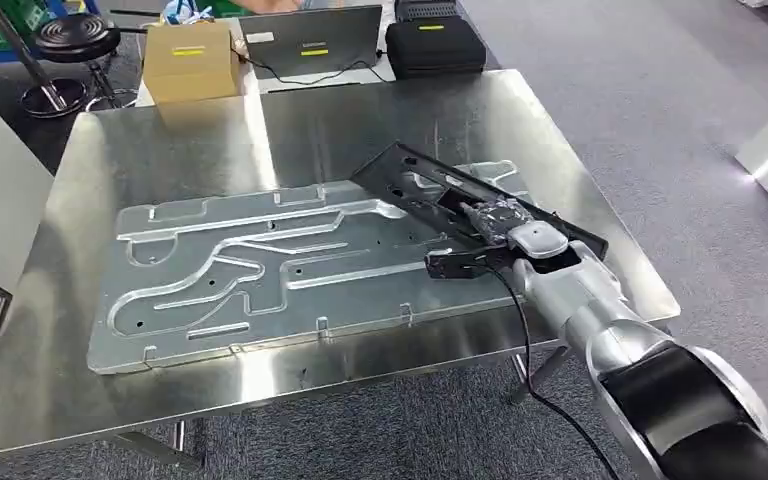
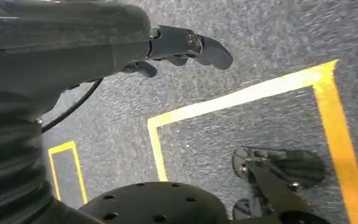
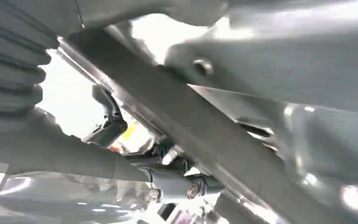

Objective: Take the parts from the cabinet and place them on the table.

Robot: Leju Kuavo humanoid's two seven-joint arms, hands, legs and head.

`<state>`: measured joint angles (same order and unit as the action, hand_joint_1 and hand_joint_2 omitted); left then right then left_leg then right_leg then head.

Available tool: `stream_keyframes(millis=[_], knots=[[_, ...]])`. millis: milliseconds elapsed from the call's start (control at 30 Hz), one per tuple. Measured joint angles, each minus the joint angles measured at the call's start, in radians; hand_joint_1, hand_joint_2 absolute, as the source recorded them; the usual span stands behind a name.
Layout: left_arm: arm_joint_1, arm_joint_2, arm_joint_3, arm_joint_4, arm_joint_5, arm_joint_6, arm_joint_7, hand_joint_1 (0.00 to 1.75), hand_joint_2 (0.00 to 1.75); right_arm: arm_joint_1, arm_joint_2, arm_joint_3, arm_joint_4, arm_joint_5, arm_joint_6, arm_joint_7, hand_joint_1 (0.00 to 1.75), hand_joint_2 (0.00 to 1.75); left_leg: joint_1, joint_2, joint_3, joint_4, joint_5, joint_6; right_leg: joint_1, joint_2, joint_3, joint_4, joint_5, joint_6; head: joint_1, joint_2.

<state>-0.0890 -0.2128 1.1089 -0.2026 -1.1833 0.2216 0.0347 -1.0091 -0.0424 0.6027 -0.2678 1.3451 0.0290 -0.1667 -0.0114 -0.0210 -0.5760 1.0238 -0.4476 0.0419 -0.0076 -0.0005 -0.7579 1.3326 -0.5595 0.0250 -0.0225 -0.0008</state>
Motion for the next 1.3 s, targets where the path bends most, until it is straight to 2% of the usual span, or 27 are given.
stream_keyframes(millis=[33, 100, 133, 167, 267, 333, 367, 433, 467, 500, 533, 567, 633, 667, 700, 800, 833, 867, 933, 967, 1000, 1033, 1067, 1133, 1167, 1200, 1300], knots=[[0.002, -0.001, 0.003, 0.0, 0.0, -0.001, -0.002, 0.0, 0.0, 0.0, 0.002, 0.0, 0.001, -0.008, 0.0, 0.002, 0.0, 0.0, 0.0, 0.0, 0.0, 0.0, 0.0, 0.0, 0.0, 0.0, 0.012, -0.024, 0.024, -0.002, 0.0, 0.0], [-0.001, -0.024, 0.003, 0.003, -0.004, -0.015, -0.014, 0.0, 0.0, -0.002, 0.002, -0.002, 0.002, -0.025, -0.01, 0.018, 0.0, 0.0, 0.0, -0.002, 0.002, 0.0, 0.0, 0.0, 0.003, 0.001, 0.091, -0.174, 0.105, -0.014, 0.0, 0.0], [-0.003, -0.032, 0.004, 0.003, -0.006, -0.018, -0.02, 0.0, 0.0, -0.005, 0.002, -0.005, 0.002, -0.032, -0.01, 0.02, 0.0, 0.0, 0.0, -0.003, 0.003, 0.0, 0.0, 0.0, 0.007, 0.001, 0.133, -0.253, 0.135, -0.023, 0.001, 0.0], [-0.004, -0.042, 0.004, 0.007, -0.009, -0.018, -0.022, 0.0, 0.0, -0.009, 0.001, -0.01, 0.003, -0.037, -0.01, 0.022, 0.0, 0.0, -0.003, -0.004, -0.001, 0.001, 0.0, -0.005, 0.017, 0.001, 0.151, -0.291, 0.124, -0.03, 0.0, 0.0], [-0.004, -0.051, 0.004, 0.008, -0.011, -0.017, -0.024, 0.0, 0.0, -0.015, -0.008, -0.021, 0.005, -0.058, -0.01, 0.039, 0.0, 0.0, 0.002, -0.004, -0.006, -0.002, 0.003, -0.021, 0.022, 0.003, 0.147, -0.304, 0.126, -0.034, 0.0, 0.0], [-0.006, -0.051, 0.005, 0.008, -0.012, -0.015, -0.025, 0.0, 0.0, -0.014, -0.011, -0.034, 0.005, -0.082, -0.013, 0.04, 0.0, 0.0, -0.001, 0.0, -0.008, 0.008, -0.01, -0.031, 0.008, 0.0, 0.157, -0.324, 0.137, -0.043, 0.0, 0.0], [-0.006, -0.051, 0.005, 0.008, -0.014, -0.015, -0.026, 0.0, 0.0, -0.015, -0.013, -0.045, 0.006, -0.105, -0.013, 0.045, 0.0, 0.0, -0.002, 0.004, -0.022, 0.042, -0.035, -0.038, 0.008, 0.002, 0.159, -0.329, 0.138, -0.047, -0.002, 0.0], [-0.006, -0.051, 0.005, 0.008, -0.015, -0.015, -0.026, 0.0, 0.0, -0.009, -0.016, -0.078, 0.006, -0.163, -0.019, 0.051, 0.0, 0.0, 0.006, 0.005, -0.09, 0.187, -0.108, -0.045, 0.009, -0.001, 0.158, -0.328, 0.138, -0.051, -0.007, 0.0], [-0.005, -0.052, 0.005, 0.008, -0.014, -0.015, -0.027, 0.0, 0.0, -0.004, -0.018, -0.098, 0.007, -0.182, -0.023, 0.051, 0.0, 0.0, 0.009, 0.006, -0.125, 0.259, -0.133, -0.05, 0.009, -0.002, 0.158, -0.328, 0.138, -0.052, -0.006, 0.0], [-0.004, -0.052, 0.005, 0.008, -0.014, -0.015, -0.027, 0.0, 0.0, 0.002, -0.02, -0.113, 0.007, -0.205, -0.027, 0.046, 0.0, 0.0, 0.012, 0.007, -0.146, 0.297, -0.135, -0.054, 0.009, -0.003, 0.157, -0.327, 0.138, -0.052, -0.006, 0.0], [-0.004, -0.051, 0.005, 0.008, -0.015, -0.013, -0.028, 0.0, 0.0, 0.01, -0.021, -0.131, 0.007, -0.247, -0.03, 0.035, 0.0, 0.0, 0.016, 0.009, -0.143, 0.284, -0.113, -0.058, 0.008, -0.003, 0.157, -0.326, 0.137, -0.051, -0.006, 0.0], [-0.004, -0.051, 0.005, 0.008, -0.014, -0.012, -0.029, 0.0, 0.0, 0.016, -0.021, -0.153, 0.007, -0.283, -0.033, 0.026, 0.0, 0.0, 0.018, 0.011, -0.12, 0.232, -0.076, -0.061, 0.007, -0.003, 0.157, -0.324, 0.136, -0.049, -0.006, 0.0], [-0.005, -0.051, 0.005, 0.008, -0.013, -0.011, -0.031, 0.0, 0.0, 0.027, -0.019, -0.206, 0.006, -0.329, -0.05, 0.0, 0.0, 0.0, 0.024, 0.015, -0.04, 0.064, 0.012, -0.064, 0.003, -0.002, 0.157, -0.313, 0.129, -0.04, -0.006, 0.0], [-0.006, -0.052, 0.006, 0.008, -0.012, -0.011, -0.032, 0.0, 0.0, 0.033, -0.019, -0.229, 0.006, -0.346, -0.054, -0.011, 0.0, 0.0, 0.023, 0.016, -0.02, 0.024, 0.001, -0.061, 0.006, -0.002, 0.152, -0.307, 0.125, -0.034, -0.006, 0.0], [-0.007, -0.052, 0.007, 0.008, -0.011, -0.011, -0.032, 0.0, 0.0, 0.039, -0.019, -0.249, 0.006, -0.35, -0.055, -0.017, 0.0, 0.0, 0.022, 0.015, -0.017, 0.007, 0.0, -0.051, 0.009, -0.001, 0.145, -0.298, 0.123, -0.029, -0.005, 0.0], [-0.005, -0.054, 0.009, 0.008, -0.011, -0.011, -0.031, 0.0, 0.0, 0.065, -0.014, -0.27, 0.005, -0.351, -0.056, -0.023, 0.0, 0.0, 0.016, 0.014, -0.02, 0.008, 0.005, -0.033, 0.006, -0.001, 0.145, -0.306, 0.13, -0.013, -0.002, 0.0], [-0.006, -0.055, 0.009, 0.008, -0.011, -0.01, -0.029, 0.0, 0.0, 0.066, -0.014, -0.277, 0.004, -0.353, -0.06, -0.022, 0.0, 0.0, 0.024, 0.017, -0.015, -0.003, 0.011, -0.023, 0.004, 0.0, 0.142, -0.3, 0.124, -0.008, -0.003, 0.0], [-0.007, -0.056, 0.009, 0.008, -0.011, -0.009, -0.029, 0.0, 0.0, 0.07, -0.014, -0.283, 0.004, -0.354, -0.064, -0.021, 0.0, 0.0, 0.023, 0.017, -0.013, -0.006, 0.013, -0.02, 0.002, 0.0, 0.135, -0.278, 0.106, -0.004, -0.001, 0.0], [-0.008, -0.057, 0.01, 0.008, -0.011, -0.008, -0.027, 0.0, 0.0, 0.082, -0.014, -0.288, 0.004, -0.354, -0.066, -0.021, 0.0, 0.0, 0.023, 0.018, -0.014, -0.007, 0.015, -0.015, -0.002, 0.0, 0.07, -0.142, 0.031, 0.005, 0.0, 0.0], [-0.007, -0.057, 0.01, 0.008, -0.011, -0.008, -0.026, 0.0, 0.0, 0.087, -0.014, -0.29, 0.004, -0.354, -0.069, -0.021, 0.0, 0.0, 0.022, 0.018, -0.014, -0.007, 0.015, -0.015, -0.005, 0.0, 0.036, -0.07, 0.003, 0.008, 0.0, 0.0], [-0.006, -0.057, 0.011, 0.008, -0.011, -0.008, -0.026, 0.0, 0.0, 0.088, -0.014, -0.292, 0.004, -0.354, -0.069, -0.019, 0.0, 0.0, 0.022, 0.018, -0.014, -0.007, 0.015, -0.015, -0.006, 0.0, 0.011, -0.022, -0.007, 0.011, 0.0, 0.0], [-0.007, -0.057, 0.011, 0.008, -0.011, -0.008, -0.025, 0.0, 0.0, 0.088, -0.014, -0.293, 0.004, -0.354, -0.069, -0.014, 0.0, 0.0, 0.022, 0.018, -0.013, -0.007, 0.014, -0.015, -0.008, 0.0, 0.009, -0.018, 0.008, 0.012, 0.0, 0.0], [-0.007, -0.057, 0.011, 0.008, -0.01, -0.008, -0.024, 0.0, 0.0, 0.088, -0.014, -0.294, 0.004, -0.353, -0.07, -0.011, 0.0, 0.0, 0.023, 0.017, -0.012, -0.007, 0.014, -0.016, -0.01, 0.0, 0.026, -0.057, 0.039, 0.012, 0.0, 0.0], [-0.007, -0.058, 0.011, 0.009, -0.007, -0.008, -0.021, 0.0, 0.0, 0.087, -0.014, -0.297, 0.001, -0.352, -0.071, -0.002, 0.0, 0.0, 0.024, 0.016, -0.006, -0.007, 0.012, -0.02, -0.014, 0.0, 0.11, -0.218, 0.121, 0.009, 0.0, 0.0], [-0.007, -0.058, 0.011, 0.008, -0.005, -0.008, -0.021, 0.0, 0.0, 0.086, -0.013, -0.298, -0.002, -0.352, -0.071, -0.001, 0.0, 0.0, 0.024, 0.016, -0.004, -0.007, 0.01, -0.025, -0.015, 0.0, 0.148, -0.295, 0.134, 0.006, 0.0, 0.0], [-0.01, -0.058, 0.012, 0.009, -0.003, -0.008, -0.021, 0.0, 0.0, 0.086, -0.011, -0.298, -0.003, -0.352, -0.072, -0.002, 0.0, 0.0, 0.018, 0.014, -0.008, -0.004, 0.008, -0.033, -0.005, 0.001, 0.153, -0.307, 0.126, 0.002, 0.0, 0.0], [-0.009, -0.06, 0.012, 0.009, -0.003, -0.008, -0.02, 0.0, 0.0, 0.086, -0.01, -0.298, -0.004, -0.352, -0.077, -0.001, 0.0, 0.0, 0.022, 0.014, -0.004, -0.013, 0.012, -0.05, 0.001, 0.003, 0.15, -0.307, 0.128, -0.015, -0.001, 0.0]])
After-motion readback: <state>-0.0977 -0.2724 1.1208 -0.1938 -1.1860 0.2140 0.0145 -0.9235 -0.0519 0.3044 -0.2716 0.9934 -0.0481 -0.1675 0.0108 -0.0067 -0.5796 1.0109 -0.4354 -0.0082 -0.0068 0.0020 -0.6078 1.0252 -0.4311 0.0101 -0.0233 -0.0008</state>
